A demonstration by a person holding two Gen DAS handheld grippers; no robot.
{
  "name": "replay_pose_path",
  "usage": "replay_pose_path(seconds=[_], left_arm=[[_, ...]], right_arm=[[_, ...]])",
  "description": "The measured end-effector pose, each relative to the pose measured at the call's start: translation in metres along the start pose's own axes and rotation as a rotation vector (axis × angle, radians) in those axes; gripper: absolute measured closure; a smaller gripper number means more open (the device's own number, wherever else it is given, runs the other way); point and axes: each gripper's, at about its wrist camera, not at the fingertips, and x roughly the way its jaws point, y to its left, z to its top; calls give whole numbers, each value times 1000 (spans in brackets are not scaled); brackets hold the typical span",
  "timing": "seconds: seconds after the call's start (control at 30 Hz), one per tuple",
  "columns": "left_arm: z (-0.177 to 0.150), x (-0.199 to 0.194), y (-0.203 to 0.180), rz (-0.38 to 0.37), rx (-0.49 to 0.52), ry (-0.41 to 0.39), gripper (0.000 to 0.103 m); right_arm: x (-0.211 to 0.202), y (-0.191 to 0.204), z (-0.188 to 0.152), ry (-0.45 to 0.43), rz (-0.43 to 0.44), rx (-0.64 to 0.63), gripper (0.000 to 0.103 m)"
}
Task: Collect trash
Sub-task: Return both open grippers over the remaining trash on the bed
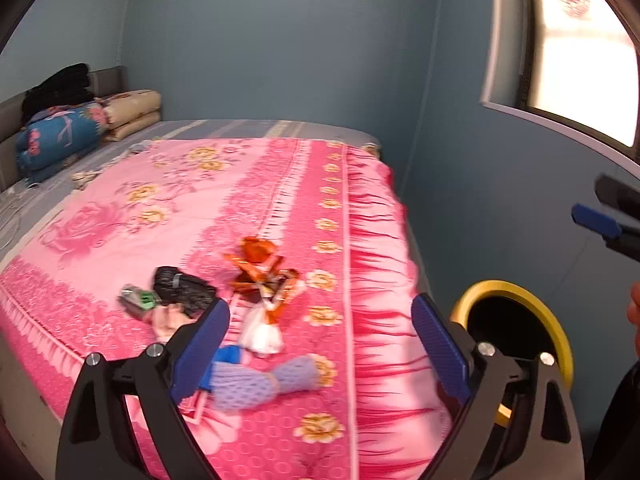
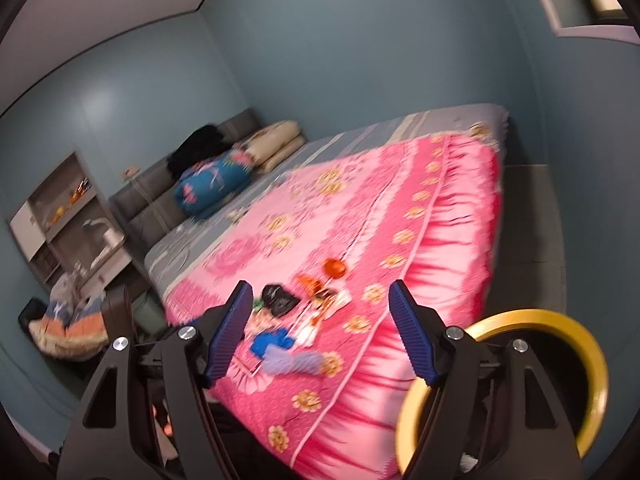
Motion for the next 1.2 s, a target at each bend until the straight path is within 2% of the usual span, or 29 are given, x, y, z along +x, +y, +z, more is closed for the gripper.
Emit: replay_pose_path(seconds=[0.37, 0.63, 0.9, 1.03, 1.2], left_arm=[[-2, 8, 103, 185, -145, 16, 11], [-12, 35, 164, 264, -224, 69, 10], [-25, 77, 211, 317, -292, 145, 10], [-28, 97, 230, 336, -321, 179, 10], [-32, 123, 250, 329, -372, 222, 10]], right_arm=[[102, 59, -46, 180, 75, -128, 34], [187, 91, -97, 313, 69, -250, 34], [253, 99, -130, 422, 45, -300, 34], [281, 102, -144, 464, -21, -362, 34], [299, 99, -153, 519, -58, -388, 34]])
